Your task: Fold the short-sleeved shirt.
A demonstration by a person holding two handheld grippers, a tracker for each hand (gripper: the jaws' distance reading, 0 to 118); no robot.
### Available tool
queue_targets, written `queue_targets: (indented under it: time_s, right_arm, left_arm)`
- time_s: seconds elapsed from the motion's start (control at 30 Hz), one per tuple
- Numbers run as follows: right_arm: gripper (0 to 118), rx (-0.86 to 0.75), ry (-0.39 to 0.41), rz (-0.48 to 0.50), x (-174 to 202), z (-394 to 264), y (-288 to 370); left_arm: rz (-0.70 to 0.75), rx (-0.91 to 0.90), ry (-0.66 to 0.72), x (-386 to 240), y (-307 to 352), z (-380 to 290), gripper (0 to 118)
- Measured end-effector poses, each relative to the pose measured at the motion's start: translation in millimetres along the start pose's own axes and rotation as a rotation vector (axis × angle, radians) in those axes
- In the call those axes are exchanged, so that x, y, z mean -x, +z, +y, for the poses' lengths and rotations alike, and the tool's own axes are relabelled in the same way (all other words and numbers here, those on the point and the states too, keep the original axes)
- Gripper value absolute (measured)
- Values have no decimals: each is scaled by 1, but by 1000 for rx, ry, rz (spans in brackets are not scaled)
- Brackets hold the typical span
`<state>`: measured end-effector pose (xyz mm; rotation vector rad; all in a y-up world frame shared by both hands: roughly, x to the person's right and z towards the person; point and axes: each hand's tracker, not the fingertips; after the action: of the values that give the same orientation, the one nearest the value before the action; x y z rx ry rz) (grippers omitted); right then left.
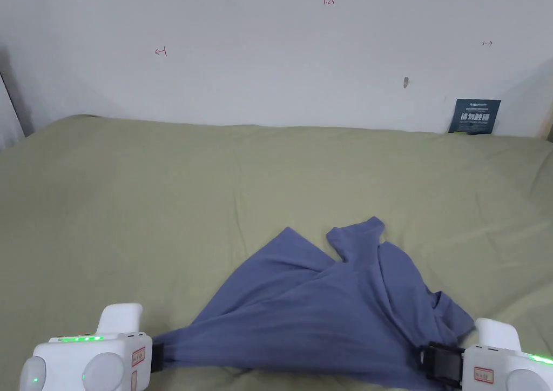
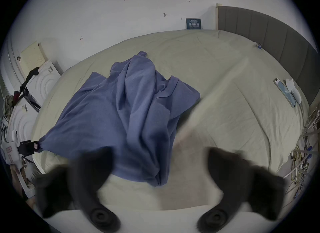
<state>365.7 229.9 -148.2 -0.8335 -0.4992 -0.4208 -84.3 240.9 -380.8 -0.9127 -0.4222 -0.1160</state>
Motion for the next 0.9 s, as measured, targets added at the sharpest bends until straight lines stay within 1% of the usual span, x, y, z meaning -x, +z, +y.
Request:
queue_targets:
  time_s: [0.03,0.07,0.1,0.13,0.17,0.27,0.3,0.33,0.37,0.4,0.43,0.47,0.5,0.53,0.57,0.63,0.7,0.77,0.9]
  right_arm:
    - [118,-4,-6,-7,0,-2,5]
    - [118,-43,-3,-39,1,-2,12]
    - [118,-62,21,-48,3,-4,18]
    - [118,-64,31,-49,5,-6,24]
    - [118,-75,42,-56,8,-7,31]
    - [118,-166,53,-30,17,-14,56]
    - [117,-207,50,-9,19,-19,66]
    - [116,-237,45,1,22,-24,75]
    - [109,-274,45,17,25,-28,85]
    - [77,-290,57,30,28,-33,95]
    - [27,-318,61,37,32,-37,104]
    - [1,-334,76,24,37,-41,111]
    - [1,-360,77,-21,40,-45,115]
    - [1,-371,71,-4,44,-50,121]
    - [1,-359,78,35,45,-53,125]
    - [1,-364,86,12,52,-62,129]
    - [1,-375,124,-14,56,-69,129]
    - [1,-370,149,-10,60,-74,131]
    - [1,-349,152,9,65,-81,128]
  left_arm:
    - [3,1,1,0,0,-1,42]
    - [6,13,1,0,0,-1,92]
    - [8,25,0,0,0,-4,118]
    - [-24,-47,67,-1,7,-9,114]
    - [8,-11,4,-4,5,-30,114]
    - [10,-108,-8,-11,21,-67,114]
    - [0,-142,-16,-9,42,-26,111]
    - [-1,-180,-20,-10,56,-17,108]
    - [1,-224,-17,-12,68,-21,102]
    - [-15,-258,-14,-13,80,-27,73]
    - [-48,-272,-37,-17,96,-23,22]
    - [-65,-255,-48,-20,106,-25,0]
    - [-19,-327,-33,-22,110,-33,0]
    - [-23,-295,-51,-23,114,-37,0]
    - [-29,-289,-70,-25,120,-37,0]
    - [-46,-302,-38,-23,128,-43,0]
    - [-32,-306,-27,-19,133,-44,0]
    - [-24,-282,-30,-10,130,-40,0]
    - [-15,-205,-4,12,110,-34,0]
